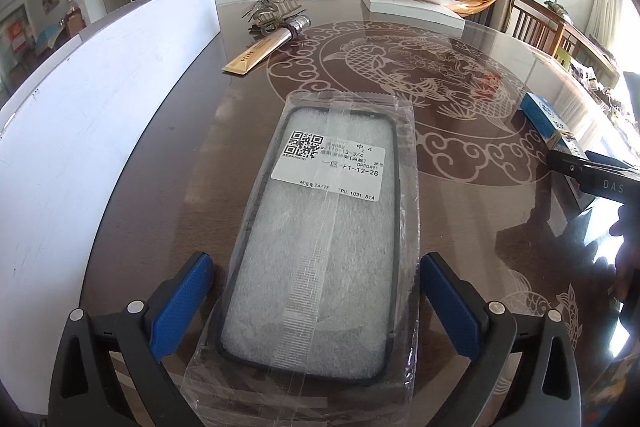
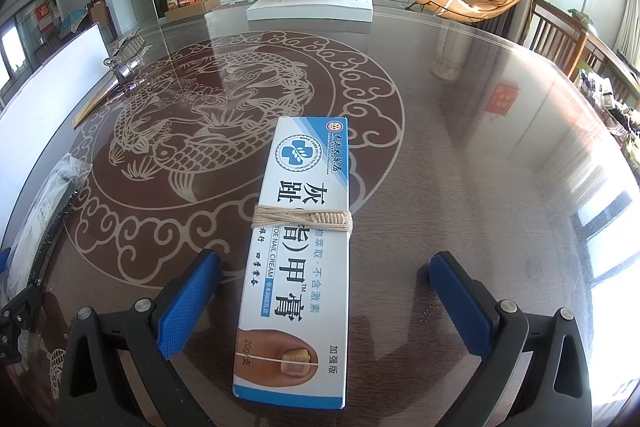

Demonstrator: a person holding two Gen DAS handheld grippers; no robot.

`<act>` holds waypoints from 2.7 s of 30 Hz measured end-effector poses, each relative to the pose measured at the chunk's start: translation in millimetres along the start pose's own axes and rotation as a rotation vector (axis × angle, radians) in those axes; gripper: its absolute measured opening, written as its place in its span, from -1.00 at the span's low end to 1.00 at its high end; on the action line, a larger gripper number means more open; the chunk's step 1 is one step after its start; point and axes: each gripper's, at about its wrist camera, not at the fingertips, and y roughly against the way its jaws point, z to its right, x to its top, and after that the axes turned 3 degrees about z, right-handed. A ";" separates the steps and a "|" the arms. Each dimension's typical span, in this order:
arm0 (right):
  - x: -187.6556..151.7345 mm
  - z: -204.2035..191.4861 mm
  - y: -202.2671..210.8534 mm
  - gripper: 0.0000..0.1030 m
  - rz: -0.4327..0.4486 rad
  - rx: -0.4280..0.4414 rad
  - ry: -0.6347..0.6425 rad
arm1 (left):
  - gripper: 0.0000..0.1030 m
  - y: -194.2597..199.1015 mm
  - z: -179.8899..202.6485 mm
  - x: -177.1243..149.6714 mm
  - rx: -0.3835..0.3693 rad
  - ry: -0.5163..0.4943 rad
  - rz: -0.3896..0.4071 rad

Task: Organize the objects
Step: 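Hold the phone case and ointment box above the table with both grippers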

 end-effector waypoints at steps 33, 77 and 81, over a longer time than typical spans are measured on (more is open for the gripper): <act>0.2 0.0 -0.4 1.00 0.000 -0.001 -0.001 | 1.00 -0.6 0.5 0.2 0.000 0.001 0.001; 0.1 -0.1 -0.4 1.00 0.000 -0.002 -0.001 | 1.00 -2.4 -7.2 3.5 -0.036 -0.038 -0.033; 0.1 0.0 -0.3 1.00 0.000 -0.002 -0.001 | 1.00 -3.4 -6.2 4.2 -0.042 -0.048 -0.029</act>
